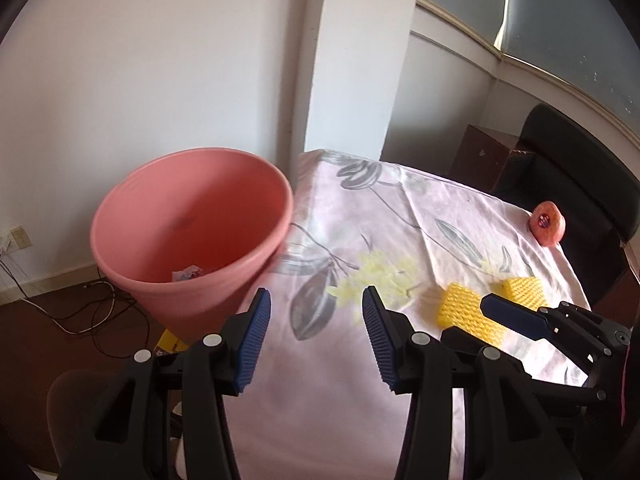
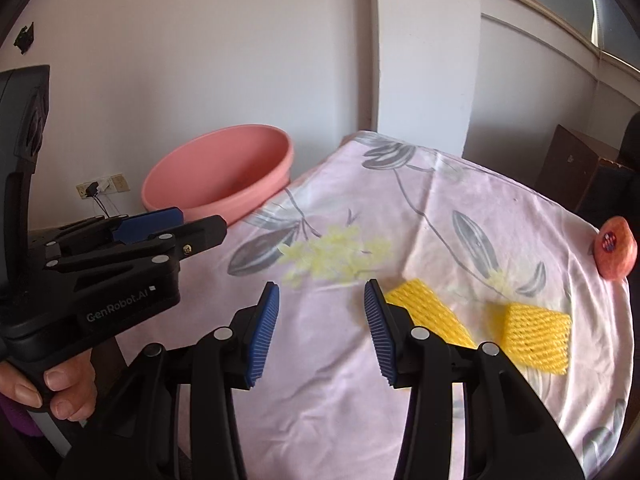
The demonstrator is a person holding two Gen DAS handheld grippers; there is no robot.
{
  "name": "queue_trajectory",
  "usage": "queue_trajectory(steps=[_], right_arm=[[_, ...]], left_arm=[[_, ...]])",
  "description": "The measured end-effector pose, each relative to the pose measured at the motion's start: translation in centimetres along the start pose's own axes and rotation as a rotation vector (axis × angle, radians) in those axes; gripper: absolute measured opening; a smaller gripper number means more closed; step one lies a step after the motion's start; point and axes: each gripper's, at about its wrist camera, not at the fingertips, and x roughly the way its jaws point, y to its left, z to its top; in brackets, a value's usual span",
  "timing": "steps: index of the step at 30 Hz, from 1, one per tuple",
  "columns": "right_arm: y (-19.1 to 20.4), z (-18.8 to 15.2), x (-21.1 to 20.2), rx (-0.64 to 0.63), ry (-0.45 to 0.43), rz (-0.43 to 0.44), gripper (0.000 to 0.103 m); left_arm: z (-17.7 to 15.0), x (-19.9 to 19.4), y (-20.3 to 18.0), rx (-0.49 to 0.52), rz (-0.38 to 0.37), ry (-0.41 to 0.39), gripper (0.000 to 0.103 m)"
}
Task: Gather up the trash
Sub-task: 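Move both open tools back over the table toward the yellow foam nets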
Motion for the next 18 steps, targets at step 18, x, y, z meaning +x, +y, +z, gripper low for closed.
queue_trajectory(steps=[18], right_arm=[[-14.0,-4.2,-2.6,0.278,0.019,-0.197,0.045]], left_arm=[[-0.4,5.2,-12.1,0.222,-0.218,0.172,0.054]])
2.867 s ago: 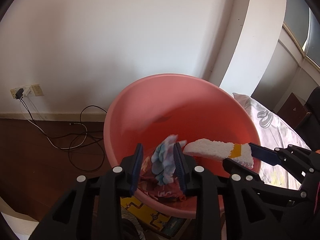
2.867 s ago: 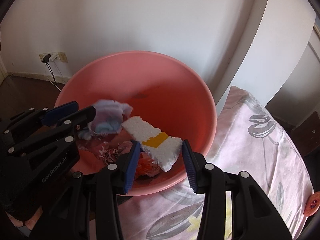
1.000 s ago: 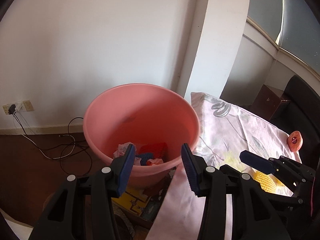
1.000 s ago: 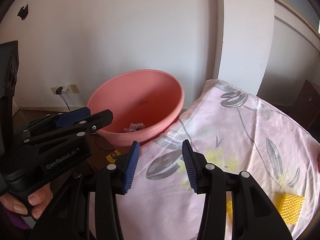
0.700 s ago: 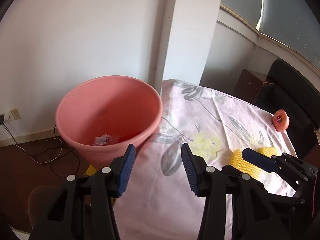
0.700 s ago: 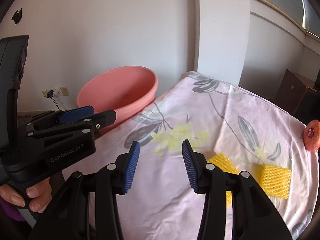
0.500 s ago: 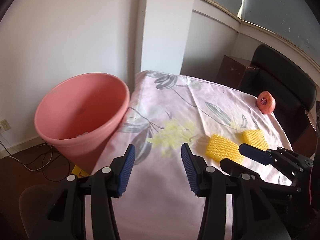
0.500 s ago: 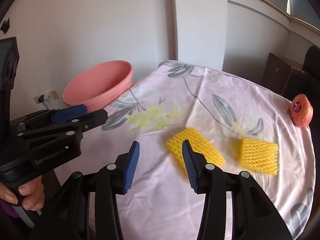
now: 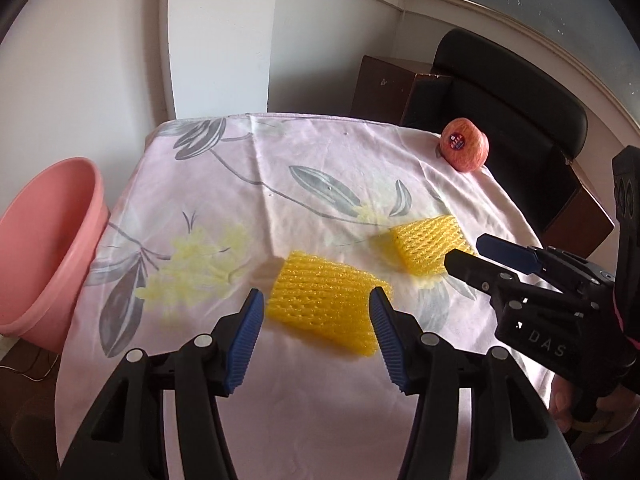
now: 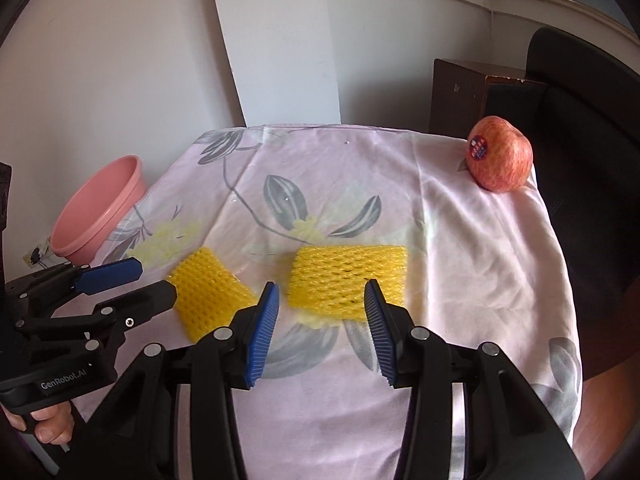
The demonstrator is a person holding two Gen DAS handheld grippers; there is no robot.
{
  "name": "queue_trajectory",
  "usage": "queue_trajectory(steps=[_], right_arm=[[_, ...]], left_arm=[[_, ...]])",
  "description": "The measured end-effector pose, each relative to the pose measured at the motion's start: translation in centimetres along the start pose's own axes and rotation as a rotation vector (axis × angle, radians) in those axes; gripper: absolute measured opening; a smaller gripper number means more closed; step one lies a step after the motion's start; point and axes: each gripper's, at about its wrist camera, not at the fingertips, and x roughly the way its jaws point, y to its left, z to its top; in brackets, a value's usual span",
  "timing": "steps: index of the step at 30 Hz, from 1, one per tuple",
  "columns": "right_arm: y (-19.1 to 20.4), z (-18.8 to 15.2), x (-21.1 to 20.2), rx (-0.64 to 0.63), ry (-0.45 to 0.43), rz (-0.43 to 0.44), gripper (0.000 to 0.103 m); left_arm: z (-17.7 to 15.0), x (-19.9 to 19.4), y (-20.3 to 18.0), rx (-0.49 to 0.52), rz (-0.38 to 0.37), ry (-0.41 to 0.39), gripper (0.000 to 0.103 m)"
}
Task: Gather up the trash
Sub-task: 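Move both open tools back over the table toward the yellow foam nets, then grasp one yellow foam net with the left tool while the right tool grasps the other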
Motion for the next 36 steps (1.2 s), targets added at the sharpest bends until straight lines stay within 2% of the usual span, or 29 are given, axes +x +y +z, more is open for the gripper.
queue_trajectory(steps=[5,8,14,17,19,22,32,33,34,36], right_arm=[[-1.7,-0.2,1.0,0.031,0.03,-0.009,0.045],[-2.1,-0.2,1.5,0.035,0.043,-0.011,0.045],[-3.1,0.2,2.5,0.068,0.061,-0.008,0.045],[-3.6,0.2,3.0,0.087,0.082,0.0,0.045],[-3.8,0.2,3.3,0.097,0.1,0.001,0.045],[-3.7,0.1,3.5,0.096,0.108,-0.002,0.045],[-3.0,-0.2,3.3,0.08,0.118,0.017,0.045],[-2.8,-0.2,3.1,0.076,0.11,0.015,0.044],[-2.6,-0.3,2.9,0.067,0.102,0.013,0.033],[-2.1,-0.2,2.6,0.051,0.095,0.011,0.025]], left_arm=[[0.1,2.3,0.2,0.008,0.071,0.045,0.054],[-0.1,3.0,0.5,-0.002,0.069,0.078,0.054],[-0.5,3.1,-0.3,0.035,0.078,0.073,0.052],[-0.7,3.0,-0.8,0.048,0.077,0.063,0.045],[-0.8,2.9,-1.3,0.071,0.064,0.056,0.03],[-1.0,2.6,-2.1,0.108,0.052,0.042,0.016],[-1.1,0.8,-1.9,0.095,0.013,0.007,0.012],[-1.1,0.6,-1.7,0.089,0.013,0.003,0.012],[-1.1,0.5,-1.5,0.083,0.014,-0.001,0.012],[-1.0,0.2,-1.1,0.068,0.015,-0.008,0.012]])
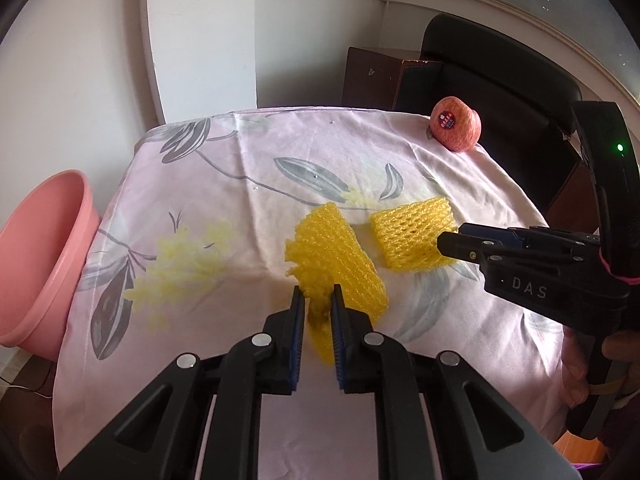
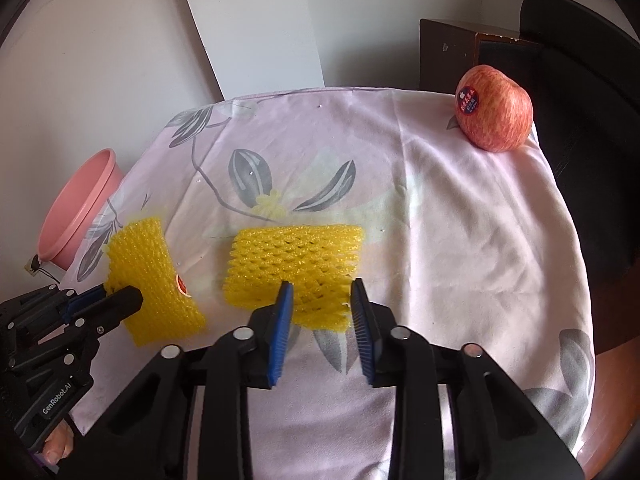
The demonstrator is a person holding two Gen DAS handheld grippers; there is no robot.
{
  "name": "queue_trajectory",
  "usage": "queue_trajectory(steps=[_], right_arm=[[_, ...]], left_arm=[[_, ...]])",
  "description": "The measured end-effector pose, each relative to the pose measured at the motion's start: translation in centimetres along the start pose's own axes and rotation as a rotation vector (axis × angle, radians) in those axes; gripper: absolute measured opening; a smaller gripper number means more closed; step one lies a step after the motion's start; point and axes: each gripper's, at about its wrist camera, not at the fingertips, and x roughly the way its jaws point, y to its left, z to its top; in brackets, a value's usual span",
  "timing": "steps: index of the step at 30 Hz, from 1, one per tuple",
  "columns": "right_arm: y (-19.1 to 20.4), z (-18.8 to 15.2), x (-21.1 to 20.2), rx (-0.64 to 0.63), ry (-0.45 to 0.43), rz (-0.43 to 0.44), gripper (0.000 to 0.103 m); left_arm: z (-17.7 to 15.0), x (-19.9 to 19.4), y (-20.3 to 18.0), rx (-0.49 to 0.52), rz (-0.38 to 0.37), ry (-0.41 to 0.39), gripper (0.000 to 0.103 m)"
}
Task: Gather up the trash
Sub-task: 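Grasp one yellow foam net with the left tool while the right tool grasps the other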
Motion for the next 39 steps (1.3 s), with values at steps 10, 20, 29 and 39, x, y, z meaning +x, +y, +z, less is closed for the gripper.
queue_trajectory(steps=[10,20,29,39], right_arm=[[3.1,0.4,-2.5,-0.083,-0.089,0.029,0.009],[5.8,1.1,-4.5,-0.13,-0.156,0.067,0.007],[7.7,1.9,-5.7,-0.185,-0.182,0.093,0.007],[3.0,-0.1,-1.6,-0.045,-0.025,0.029,0.045]], left_arm=[[-0.1,-2.0,2.1,-0.056,0.006,-0.049,0.011],[-0.2,-3.9,5.0,-0.128,0.031,-0.098,0.011],[-0.8,-5.0,7.0,-0.178,0.046,-0.118,0.011],[-1.4,-4.5,6.9,-0.171,0.037,-0.102,0.011]])
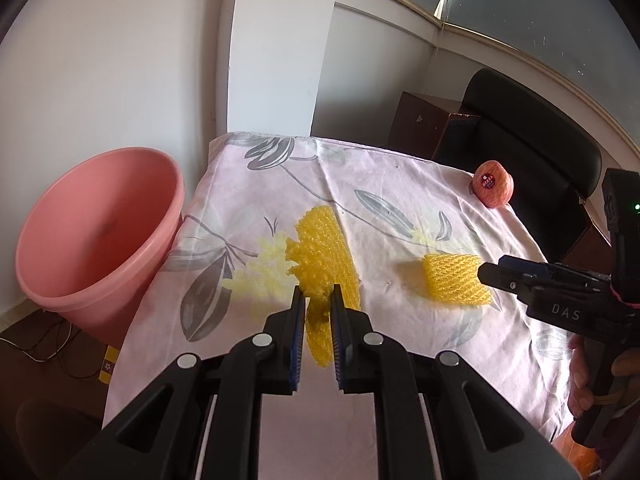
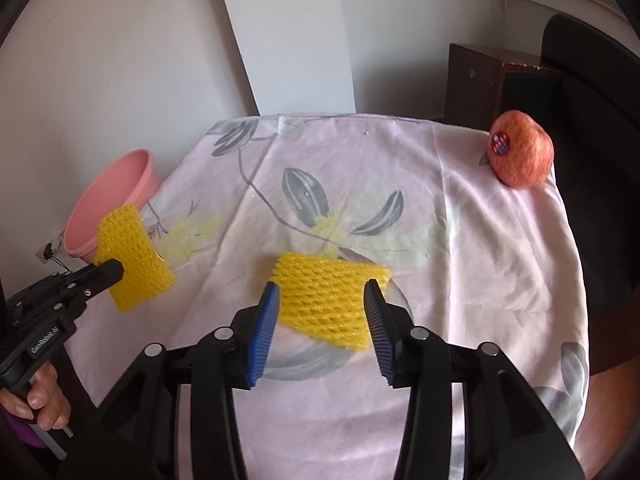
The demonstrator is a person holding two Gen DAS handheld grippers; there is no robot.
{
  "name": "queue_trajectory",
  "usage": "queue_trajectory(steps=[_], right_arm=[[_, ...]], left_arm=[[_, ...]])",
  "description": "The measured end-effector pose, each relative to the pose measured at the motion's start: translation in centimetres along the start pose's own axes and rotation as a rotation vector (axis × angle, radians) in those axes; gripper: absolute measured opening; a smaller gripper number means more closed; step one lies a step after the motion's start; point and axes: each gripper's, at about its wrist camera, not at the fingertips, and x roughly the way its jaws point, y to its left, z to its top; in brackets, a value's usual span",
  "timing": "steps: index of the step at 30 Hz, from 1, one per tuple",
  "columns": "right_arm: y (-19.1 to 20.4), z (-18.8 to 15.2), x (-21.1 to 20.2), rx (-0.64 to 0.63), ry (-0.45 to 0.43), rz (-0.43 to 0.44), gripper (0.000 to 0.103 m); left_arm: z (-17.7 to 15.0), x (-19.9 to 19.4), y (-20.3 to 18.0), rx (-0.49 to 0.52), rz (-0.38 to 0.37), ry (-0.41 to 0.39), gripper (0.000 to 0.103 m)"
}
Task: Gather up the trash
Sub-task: 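Grasp one yellow foam net with the left tool while the right tool grasps the other, then carry both yellow foam nets over the pink basin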
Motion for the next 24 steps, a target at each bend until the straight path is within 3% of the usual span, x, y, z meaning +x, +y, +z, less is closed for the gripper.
queue_trajectory(steps=[7,12,14,19,24], right_arm=[[-1.4,-0.9,2.8,0.022,0.077,-0.045,0.045],[-0.5,-1.1,2.9,-0.033,0.053,-0.072,0.045],[-0.3,-1.2,3.0,-0.04,0.062,-0.046,0.045],[0.3,-1.3,2.7,-0.038,0.066,0.001,0.017],[1.7,-1.0,1.3,-0.066,0.016,0.03,0.014]], left_arm=[[-0.1,0.4,-0.1,0.0,0.003,0.008,0.011],[-0.1,0.6,0.3,-0.013,0.011,0.013,0.011],[-0.1,0.7,0.3,-0.015,0.011,0.013,0.011],[-0.2,0.4,0.4,-0.014,0.008,0.007,0.011],[-0.1,0.0,0.7,-0.022,0.012,-0.006,0.011]])
